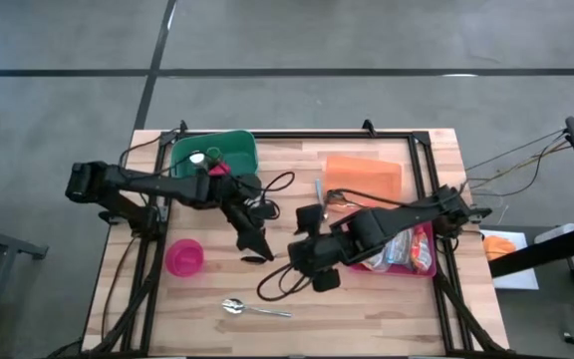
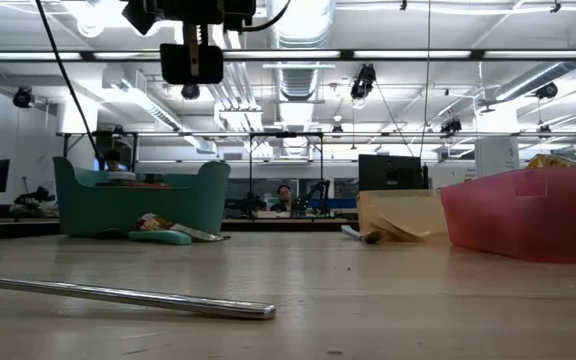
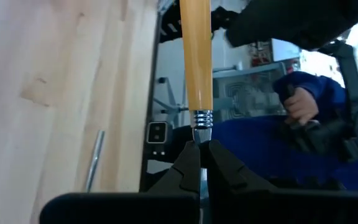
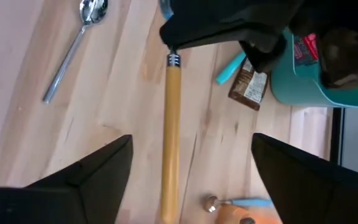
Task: Pick & Place Food Item
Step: Put the orange spoon into the orange bin
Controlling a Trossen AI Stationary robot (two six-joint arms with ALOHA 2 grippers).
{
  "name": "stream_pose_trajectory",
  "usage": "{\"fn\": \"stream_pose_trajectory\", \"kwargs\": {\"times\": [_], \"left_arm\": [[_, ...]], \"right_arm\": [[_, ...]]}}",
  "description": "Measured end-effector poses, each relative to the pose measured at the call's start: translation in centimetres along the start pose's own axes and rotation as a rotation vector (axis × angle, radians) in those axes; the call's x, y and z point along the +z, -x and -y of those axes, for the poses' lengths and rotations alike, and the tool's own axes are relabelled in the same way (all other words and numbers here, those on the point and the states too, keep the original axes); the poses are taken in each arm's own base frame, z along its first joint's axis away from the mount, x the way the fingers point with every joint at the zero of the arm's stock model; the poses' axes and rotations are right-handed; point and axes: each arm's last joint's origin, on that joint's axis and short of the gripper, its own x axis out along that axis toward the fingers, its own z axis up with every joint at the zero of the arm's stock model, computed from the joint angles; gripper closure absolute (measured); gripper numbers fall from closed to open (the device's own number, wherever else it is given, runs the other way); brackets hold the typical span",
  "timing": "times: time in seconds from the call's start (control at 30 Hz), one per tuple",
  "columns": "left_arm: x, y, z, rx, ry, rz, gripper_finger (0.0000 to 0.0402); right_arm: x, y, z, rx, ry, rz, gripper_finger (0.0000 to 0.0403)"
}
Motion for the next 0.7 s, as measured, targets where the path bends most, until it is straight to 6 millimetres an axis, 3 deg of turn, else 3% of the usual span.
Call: {"fn": "stream_pose_trajectory", "kwargs": {"times": [0.43, 0.7], "left_arm": [[0.46, 0.24, 0.37, -0.06, -0.016, 0.004, 0.0401], [1.0, 0.55, 0.57, -0.093, -0.048, 0.034, 0.0401]], "right_arm": [[0.15, -0.23, -0.1, 0.007, 0.033, -0.024, 0.0272], [0.13, -0.17, -0.22, 0.073, -0.013, -0.025, 0.032]]}}
